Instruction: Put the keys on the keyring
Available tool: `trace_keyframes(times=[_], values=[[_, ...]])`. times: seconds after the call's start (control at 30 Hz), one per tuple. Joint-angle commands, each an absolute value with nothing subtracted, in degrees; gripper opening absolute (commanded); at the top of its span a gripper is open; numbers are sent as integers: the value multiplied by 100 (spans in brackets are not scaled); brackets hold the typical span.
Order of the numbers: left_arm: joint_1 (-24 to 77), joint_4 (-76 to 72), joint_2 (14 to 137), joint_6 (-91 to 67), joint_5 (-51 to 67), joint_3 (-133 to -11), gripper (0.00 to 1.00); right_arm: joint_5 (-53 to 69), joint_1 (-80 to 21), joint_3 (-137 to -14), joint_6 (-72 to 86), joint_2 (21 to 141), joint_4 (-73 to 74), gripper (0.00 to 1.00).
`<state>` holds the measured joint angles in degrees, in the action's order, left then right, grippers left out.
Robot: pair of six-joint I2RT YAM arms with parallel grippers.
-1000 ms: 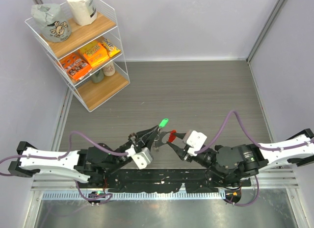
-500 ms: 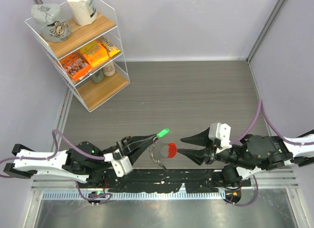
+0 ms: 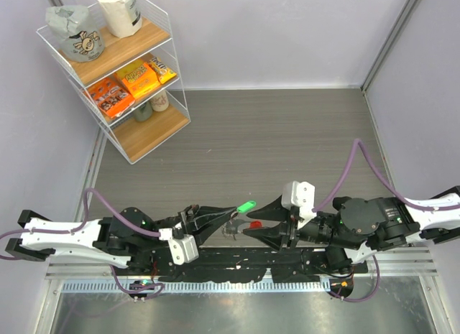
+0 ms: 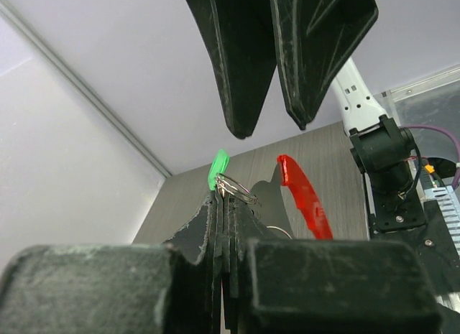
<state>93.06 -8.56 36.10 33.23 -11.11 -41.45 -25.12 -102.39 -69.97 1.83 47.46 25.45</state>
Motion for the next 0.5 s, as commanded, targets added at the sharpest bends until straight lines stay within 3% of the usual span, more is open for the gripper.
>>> trace_keyframes(times=[0.0,0.17,0.47], values=[[9343,-1055,3568,3199,-888,-4491,0,-2382,-10274,-7330,132,4834,2706,44],[9343,-1160,3551,3208,-984,-4456,0,-2434,-10274,-7181,368,4729,2655,44],[9343,-1502,3542,3305,-1125,-4377,0,-3374,-10274,-6944,1888,4667,2400,35]])
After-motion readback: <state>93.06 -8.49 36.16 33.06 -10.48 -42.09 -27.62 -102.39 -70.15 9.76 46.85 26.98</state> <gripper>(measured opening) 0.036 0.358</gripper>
